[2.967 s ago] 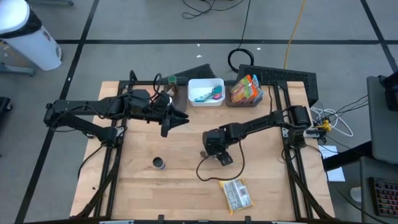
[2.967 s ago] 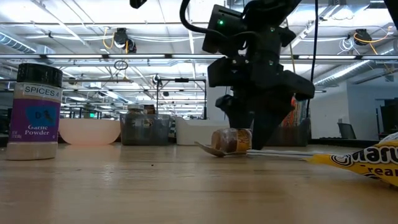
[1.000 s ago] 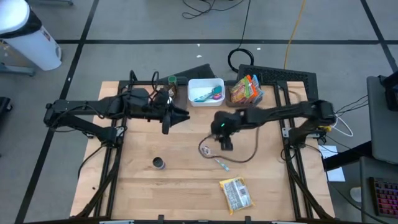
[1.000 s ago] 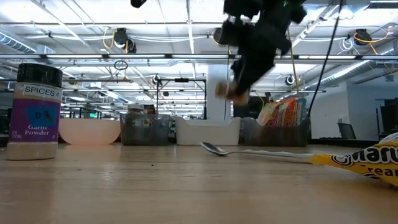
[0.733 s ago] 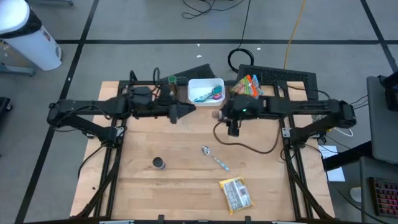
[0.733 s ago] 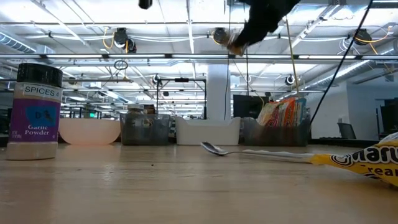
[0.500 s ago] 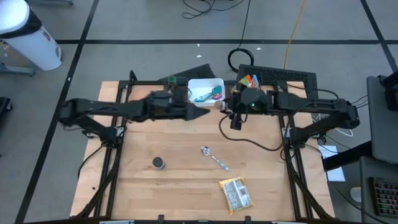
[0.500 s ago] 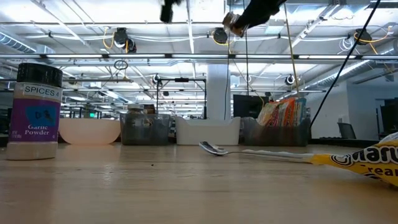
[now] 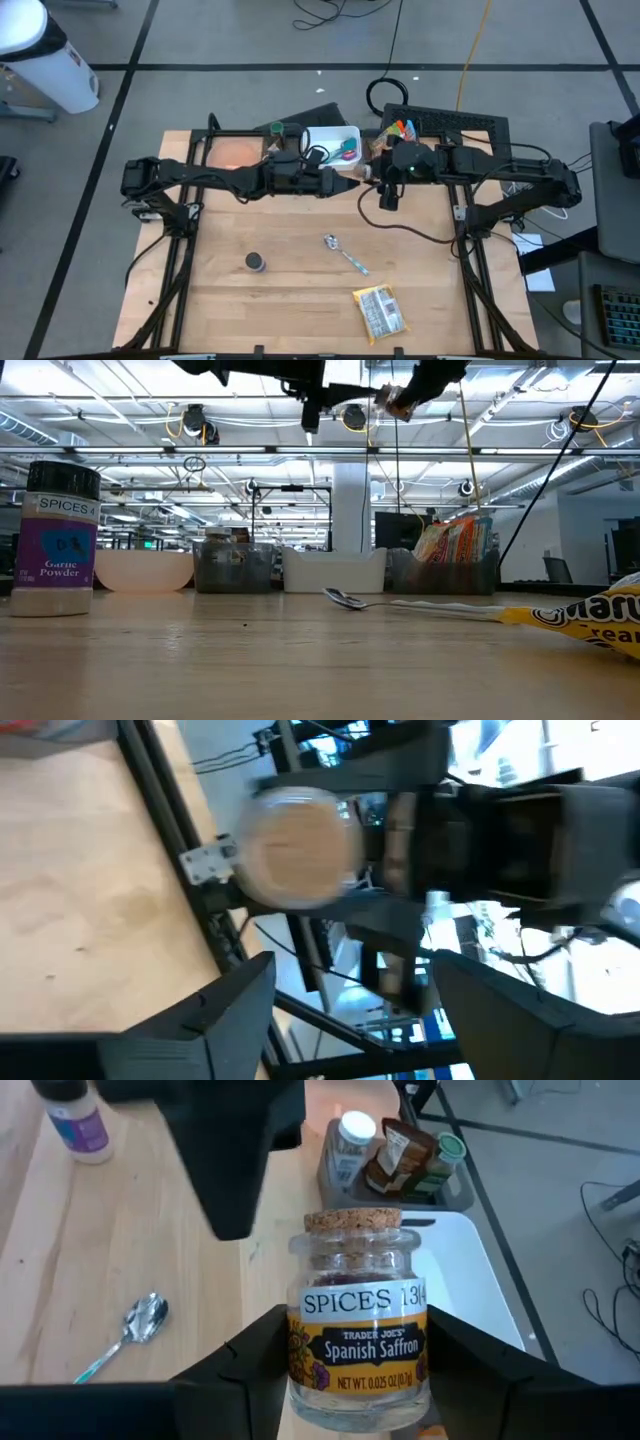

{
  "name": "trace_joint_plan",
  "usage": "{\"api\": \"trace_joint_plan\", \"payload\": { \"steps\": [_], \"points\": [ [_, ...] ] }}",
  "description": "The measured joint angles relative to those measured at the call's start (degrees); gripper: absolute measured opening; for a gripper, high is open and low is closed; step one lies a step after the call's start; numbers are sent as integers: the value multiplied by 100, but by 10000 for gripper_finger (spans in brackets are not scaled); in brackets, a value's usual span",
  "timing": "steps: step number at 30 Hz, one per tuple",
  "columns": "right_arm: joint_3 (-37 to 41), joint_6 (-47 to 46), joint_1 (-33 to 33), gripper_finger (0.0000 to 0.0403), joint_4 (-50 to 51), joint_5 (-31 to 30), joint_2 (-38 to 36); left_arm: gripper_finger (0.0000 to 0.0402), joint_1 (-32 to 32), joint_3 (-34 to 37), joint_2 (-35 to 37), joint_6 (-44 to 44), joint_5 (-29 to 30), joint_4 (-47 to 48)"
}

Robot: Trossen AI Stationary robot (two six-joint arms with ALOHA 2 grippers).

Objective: Pick & Place Food Item
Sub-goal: Put the brown seasoning bottle into the left black bin

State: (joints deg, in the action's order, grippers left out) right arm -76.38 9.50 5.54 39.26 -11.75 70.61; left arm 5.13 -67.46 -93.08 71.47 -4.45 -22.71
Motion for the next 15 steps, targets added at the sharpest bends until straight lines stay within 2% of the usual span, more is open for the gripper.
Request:
{"api": "trace_joint_plan", "payload": {
  "steps": [3, 7, 15],
  "points": [
    [0, -1, 0, 183, -49, 6, -155, 292, 33, 0, -9, -16, 2, 82],
    [0, -111, 2, 183, -108, 420, -239, 296, 85, -2, 1, -51, 151, 183],
    [0, -240, 2, 183, -233, 622, -28, 296, 212, -2, -2, -65, 299, 161]
  ]
}}
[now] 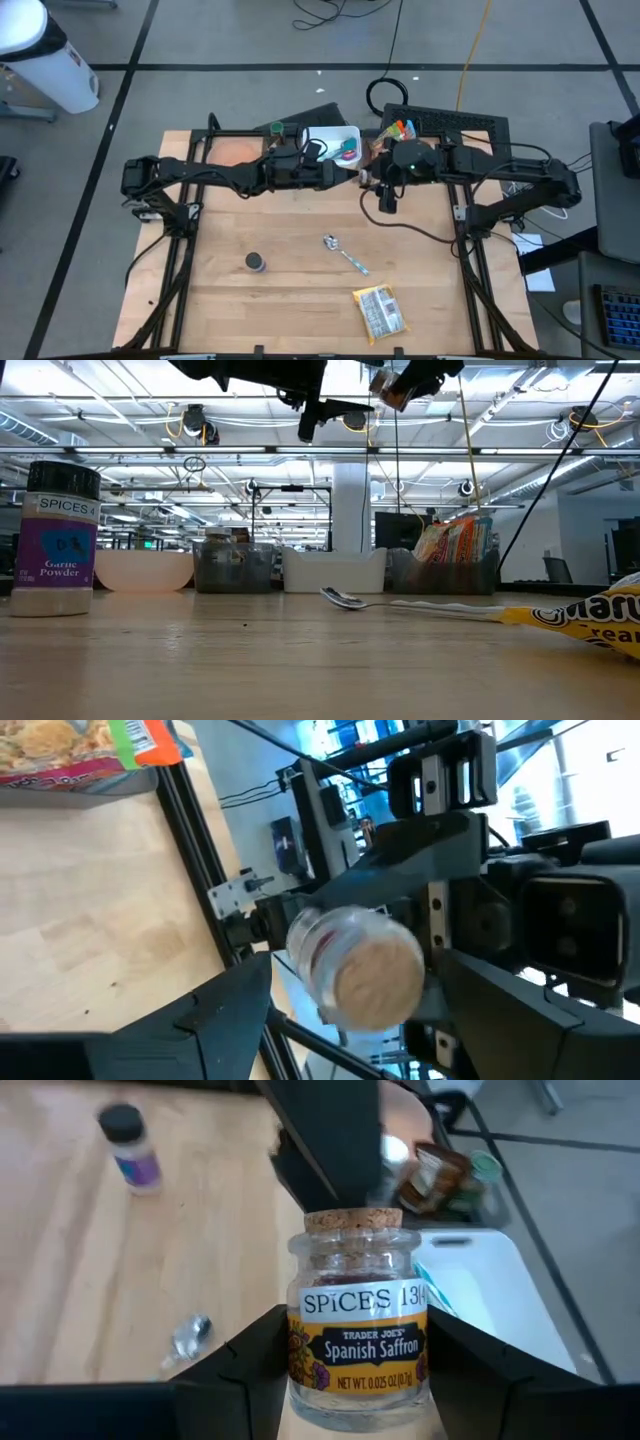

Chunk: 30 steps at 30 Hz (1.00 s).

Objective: Pick & Place Food Item
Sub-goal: Put the brown seasoning bottle into the left black bin

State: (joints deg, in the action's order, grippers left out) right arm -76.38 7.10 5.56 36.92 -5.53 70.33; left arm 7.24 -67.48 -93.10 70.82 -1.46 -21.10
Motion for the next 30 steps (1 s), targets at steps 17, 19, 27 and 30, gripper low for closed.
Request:
{"api": "trace_joint_plan", "payload": {
  "steps": [17, 19, 27, 30],
  "points": [
    [0, 96, 38, 183, -398, 174, 589, 296, 5, 2, -4, -13, -108, 363],
    [0, 104, 55, 183, -427, 167, 587, 296, 5, 2, 0, -13, -135, 365],
    [0, 84, 76, 183, -575, 78, 589, 296, -6, 2, 0, -2, -244, 472],
    [0, 46, 83, 183, -584, 69, 589, 281, -2, 2, 0, -1, -301, 476]
  ]
}}
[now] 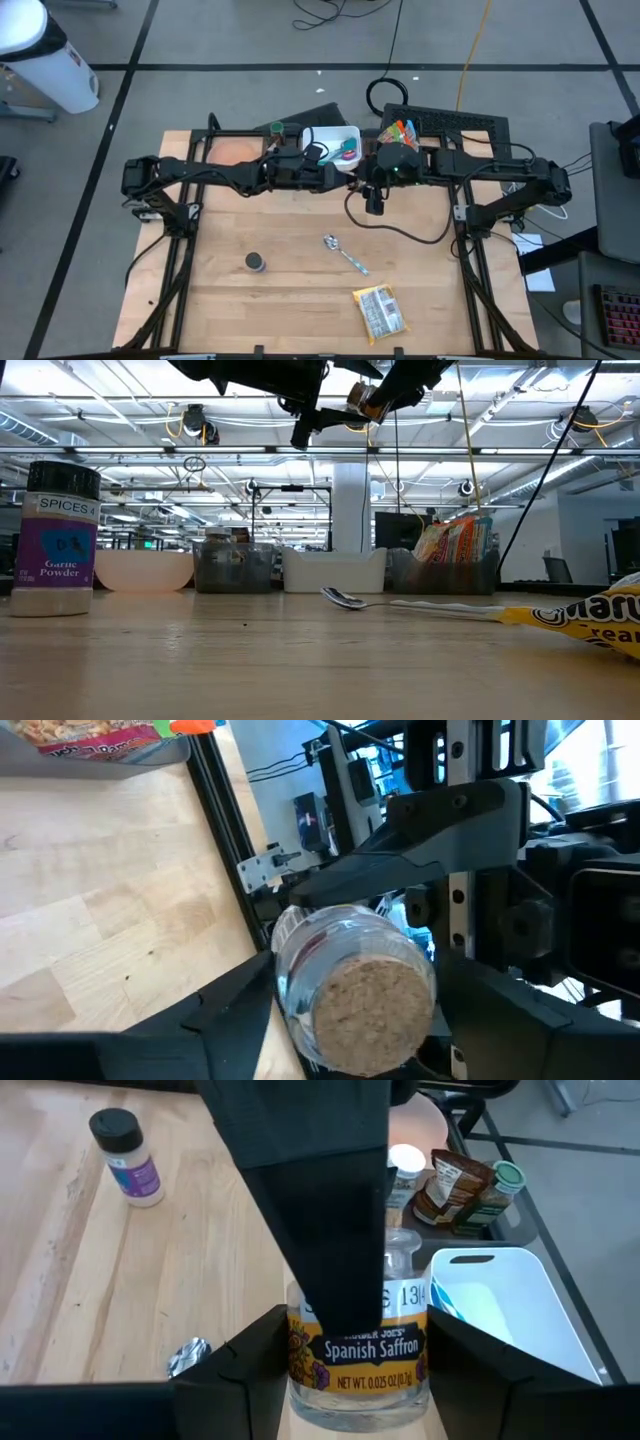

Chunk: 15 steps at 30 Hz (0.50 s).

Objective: Pick & Place Food Item
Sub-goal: Put the brown seasoning bottle into the left black bin

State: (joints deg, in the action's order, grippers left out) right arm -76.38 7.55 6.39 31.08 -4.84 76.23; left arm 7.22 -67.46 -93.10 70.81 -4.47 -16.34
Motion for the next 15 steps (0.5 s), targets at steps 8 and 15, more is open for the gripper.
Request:
{"api": "trace_joint_plan", "payload": {
  "steps": [8, 15],
  "points": [
    [0, -66, 0, 183, 1, -3, -4, 197, 51, 2, 0, 1, -29, 40],
    [0, -52, 0, 182, 1, -7, -7, 197, 73, 2, 0, -135, -79, 12]
  ]
}}
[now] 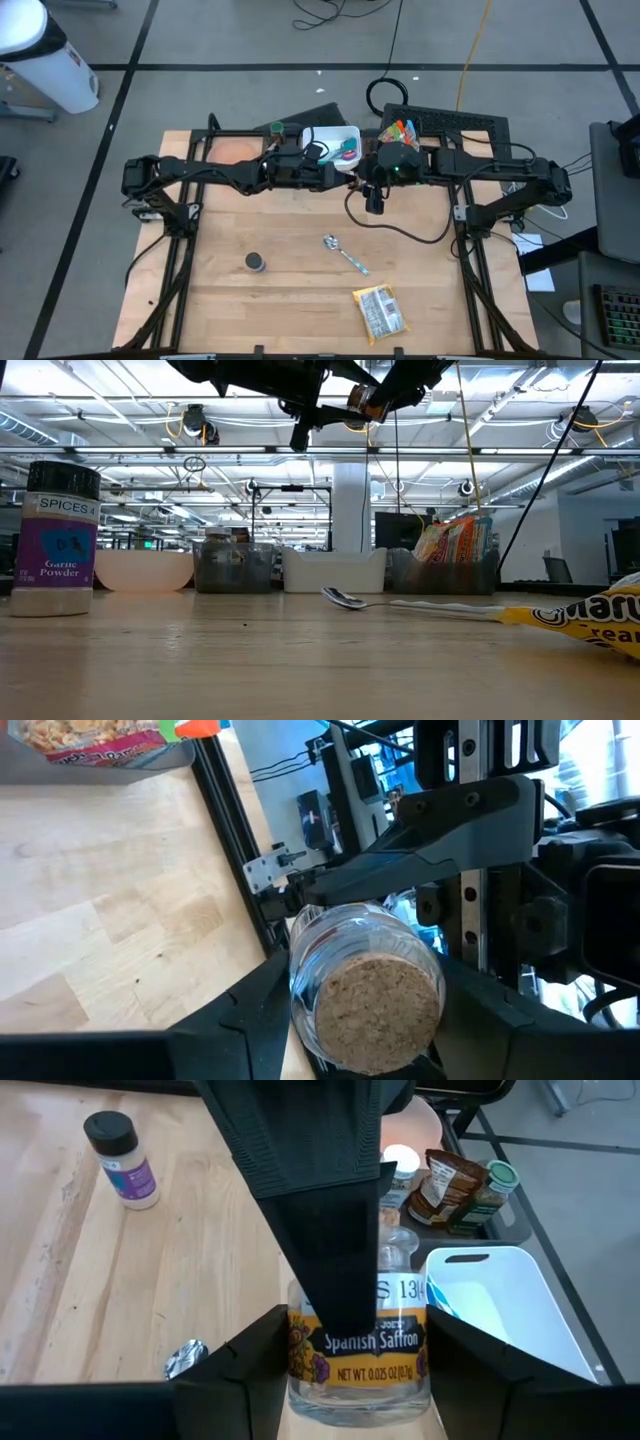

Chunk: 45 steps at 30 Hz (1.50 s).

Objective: Pick & Place Food Item
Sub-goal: Put the brown seasoning bottle into the left black bin

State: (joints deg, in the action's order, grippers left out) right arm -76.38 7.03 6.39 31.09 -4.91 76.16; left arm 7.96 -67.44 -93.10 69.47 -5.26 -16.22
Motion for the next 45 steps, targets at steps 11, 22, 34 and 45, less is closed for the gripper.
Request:
{"api": "trace_joint_plan", "payload": {
  "steps": [11, 22, 34, 45],
  "points": [
    [0, 98, -9, 217, -9, 47, 1, 197, 84, 0, -2, -346, -267, -69],
    [2, 105, 47, 243, -73, 52, -153, 197, 294, -7, 4, -879, -448, 218],
    [4, -197, 684, 237, -42, 51, -960, 197, 991, -7, 353, -1989, -1218, 1896],
    [387, -1118, 1052, 237, -534, 48, -1274, 197, 1901, -1212, 953, -4930, -191, 6343]
  ]
}}
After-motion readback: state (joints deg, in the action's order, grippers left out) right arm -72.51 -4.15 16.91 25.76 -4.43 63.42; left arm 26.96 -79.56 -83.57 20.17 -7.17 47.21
